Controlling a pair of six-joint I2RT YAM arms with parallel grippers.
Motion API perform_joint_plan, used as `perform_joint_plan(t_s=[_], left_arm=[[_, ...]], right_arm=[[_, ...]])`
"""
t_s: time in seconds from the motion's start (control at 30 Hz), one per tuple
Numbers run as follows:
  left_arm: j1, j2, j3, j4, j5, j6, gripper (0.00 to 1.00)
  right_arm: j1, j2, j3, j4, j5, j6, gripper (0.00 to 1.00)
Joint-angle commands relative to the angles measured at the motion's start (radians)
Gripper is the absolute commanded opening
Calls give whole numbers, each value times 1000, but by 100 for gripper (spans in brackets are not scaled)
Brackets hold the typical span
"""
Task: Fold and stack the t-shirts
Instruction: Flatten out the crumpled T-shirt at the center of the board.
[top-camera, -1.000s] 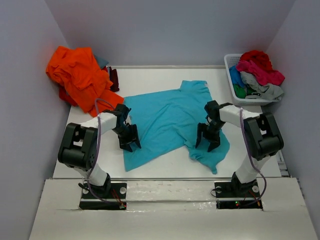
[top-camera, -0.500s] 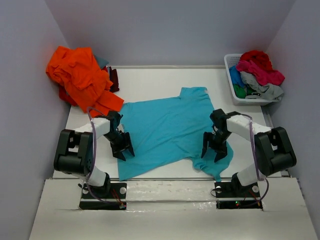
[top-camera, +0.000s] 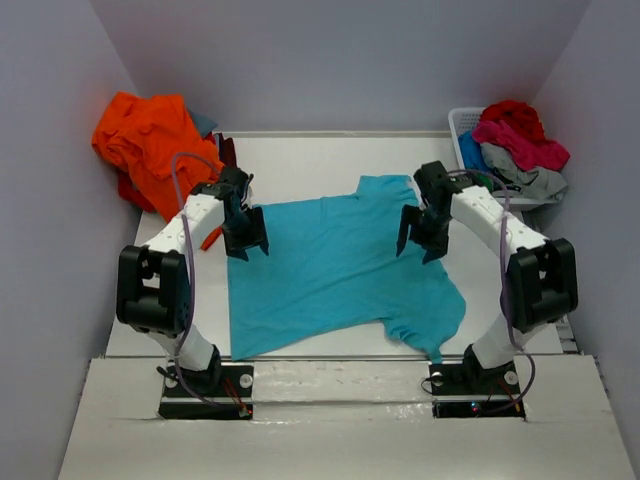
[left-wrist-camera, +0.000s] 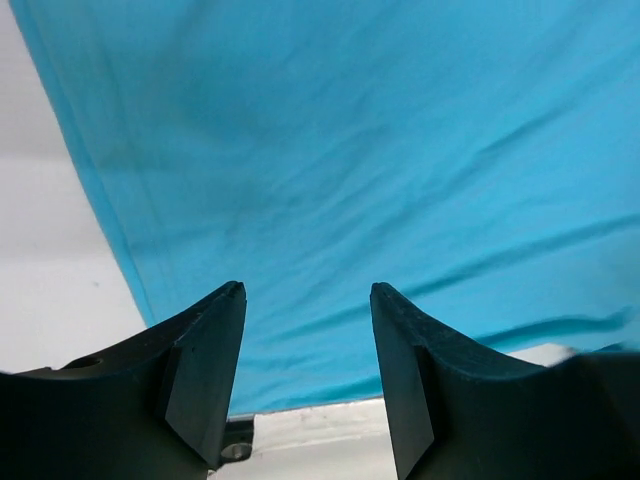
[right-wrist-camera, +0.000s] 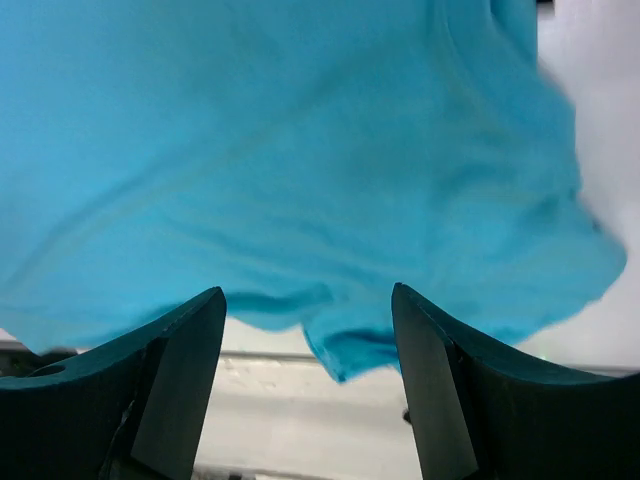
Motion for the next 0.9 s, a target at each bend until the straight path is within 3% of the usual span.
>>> perform_joint_plan(t_s=[0.0,0.27,0.37,0.6,0.87], left_arm=[[-10,95,184,15,-57,19,64],[-10,356,342,110,-65,2,63],[-1,411,399,133,-76,-12,62],[8,481,518,110,-87,-21,63],[8,491,545,109,-87,-18,63]], right_arm=[[-9,138,269,52,99,-26,73],[-80,503,724,54,-20,-1,71],[-80,566,788,47,-57,-4,70],[-80,531,684,98,-134,-4,68],[-80,507,613,127,-152,-18,68]])
